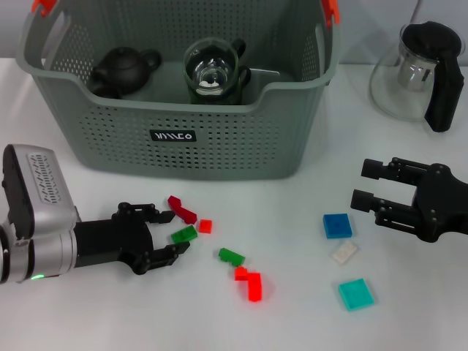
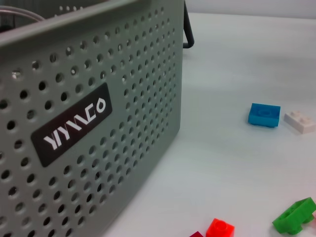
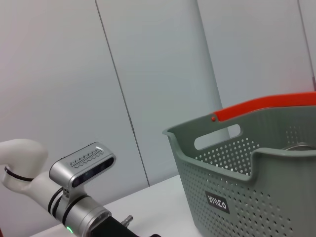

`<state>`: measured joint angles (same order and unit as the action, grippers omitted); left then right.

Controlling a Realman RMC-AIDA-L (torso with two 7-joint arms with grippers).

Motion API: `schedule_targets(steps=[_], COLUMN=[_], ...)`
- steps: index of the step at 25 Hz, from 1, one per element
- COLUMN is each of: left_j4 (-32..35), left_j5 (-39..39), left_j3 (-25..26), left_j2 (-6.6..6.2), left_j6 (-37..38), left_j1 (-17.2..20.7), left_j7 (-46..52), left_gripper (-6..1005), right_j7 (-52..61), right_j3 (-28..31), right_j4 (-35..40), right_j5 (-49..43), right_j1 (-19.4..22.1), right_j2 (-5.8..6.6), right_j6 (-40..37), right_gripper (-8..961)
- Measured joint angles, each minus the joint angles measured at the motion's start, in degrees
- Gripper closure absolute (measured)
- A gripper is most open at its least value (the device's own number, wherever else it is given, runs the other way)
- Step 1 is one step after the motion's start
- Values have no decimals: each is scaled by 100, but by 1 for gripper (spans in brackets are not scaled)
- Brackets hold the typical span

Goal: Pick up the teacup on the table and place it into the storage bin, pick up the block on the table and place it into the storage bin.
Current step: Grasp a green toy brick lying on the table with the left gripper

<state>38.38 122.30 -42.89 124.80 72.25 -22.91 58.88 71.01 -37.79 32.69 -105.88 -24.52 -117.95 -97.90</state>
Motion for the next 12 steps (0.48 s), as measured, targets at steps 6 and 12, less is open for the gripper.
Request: schedule_targets(steps=[6,12], left_j4=[-81,-66], left_j5=[-134,-113], left_j3=[0,-9], left_j2=[0,0], left_j6=[-38,-42], left_j1=[13,1], left_j7=[-183,-140], left_gripper=[447,549], right_j7=[1,8], right_j3=[0,0], right_j4=[0,0], right_j5=[-10,-11], right_j1=[0,0], right_j2=[0,0], right_j6=[4,8], right_gripper=[288,288])
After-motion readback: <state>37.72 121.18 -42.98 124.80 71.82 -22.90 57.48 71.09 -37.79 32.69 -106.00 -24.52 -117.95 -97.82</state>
